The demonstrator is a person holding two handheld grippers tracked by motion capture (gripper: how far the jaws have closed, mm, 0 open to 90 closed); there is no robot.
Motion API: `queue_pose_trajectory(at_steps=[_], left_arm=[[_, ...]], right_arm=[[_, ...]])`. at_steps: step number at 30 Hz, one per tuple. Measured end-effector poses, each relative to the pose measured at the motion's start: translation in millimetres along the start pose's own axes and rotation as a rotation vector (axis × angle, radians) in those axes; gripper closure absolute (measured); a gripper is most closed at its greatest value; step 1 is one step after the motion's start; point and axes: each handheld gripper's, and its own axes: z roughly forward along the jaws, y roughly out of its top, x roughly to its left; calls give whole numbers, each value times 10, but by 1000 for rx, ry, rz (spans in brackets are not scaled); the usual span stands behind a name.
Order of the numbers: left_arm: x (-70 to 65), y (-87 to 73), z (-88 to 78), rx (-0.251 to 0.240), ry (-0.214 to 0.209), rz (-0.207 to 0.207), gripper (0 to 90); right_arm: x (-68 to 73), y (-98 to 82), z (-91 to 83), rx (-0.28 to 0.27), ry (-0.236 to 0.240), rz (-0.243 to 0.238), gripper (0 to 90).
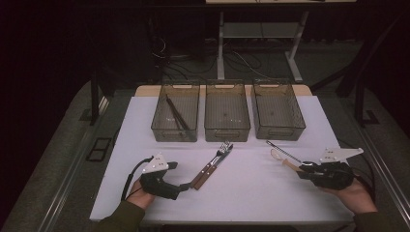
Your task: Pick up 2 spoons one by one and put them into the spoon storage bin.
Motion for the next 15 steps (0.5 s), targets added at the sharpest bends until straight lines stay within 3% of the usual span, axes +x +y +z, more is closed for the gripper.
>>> queue_pose_trajectory(at_steps=[2,15], left_arm=[[13,-3,-3,8,-14,-7,99],[40,4,-34,4,5,-18,137]], right_arm=[[7,31,20,0,-2,-5,735],[17,209,70,-30,-2,-2,735]])
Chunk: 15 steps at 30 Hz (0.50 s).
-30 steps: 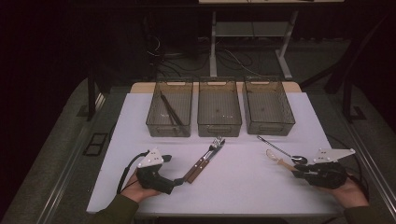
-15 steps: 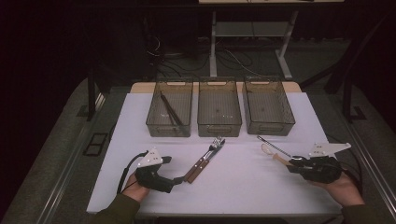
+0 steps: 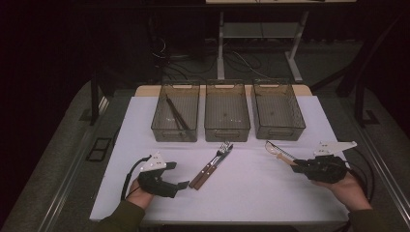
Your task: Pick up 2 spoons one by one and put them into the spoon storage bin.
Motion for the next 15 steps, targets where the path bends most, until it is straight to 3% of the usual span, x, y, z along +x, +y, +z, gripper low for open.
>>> queue_pose_trajectory(at_steps=[15], left_arm=[[-13,5,6,10,7,21,137]], right_arm=[[-14,194,90,-36,6,5,735]])
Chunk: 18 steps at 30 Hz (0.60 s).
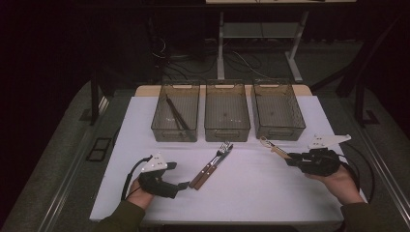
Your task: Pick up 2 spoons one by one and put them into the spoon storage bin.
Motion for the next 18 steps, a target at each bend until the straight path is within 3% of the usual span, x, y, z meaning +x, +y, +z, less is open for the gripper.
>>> queue_pose_trajectory(at_steps=[18], left_arm=[[-9,3,8,6,-1,10,137]], right_arm=[[26,289,186,-46,20,-4,735]])
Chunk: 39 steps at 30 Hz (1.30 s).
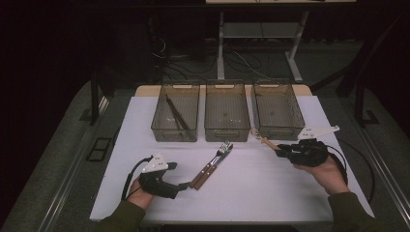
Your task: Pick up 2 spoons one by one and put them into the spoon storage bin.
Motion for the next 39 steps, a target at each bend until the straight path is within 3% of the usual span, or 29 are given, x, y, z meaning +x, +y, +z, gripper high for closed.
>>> queue_pose_trajectory(at_steps=[18,24,39], left_arm=[[-2,-1,0,0,-2,-1,138],[6,-5,-5,-2,-3,-4,138],[-8,-4,-2,-12,-1,-8,138]], right_arm=[[-18,377,224,-45,-15,2,734],[-49,511,355,-26,-23,34,734],[-123,929,706,7,-34,54,734]])
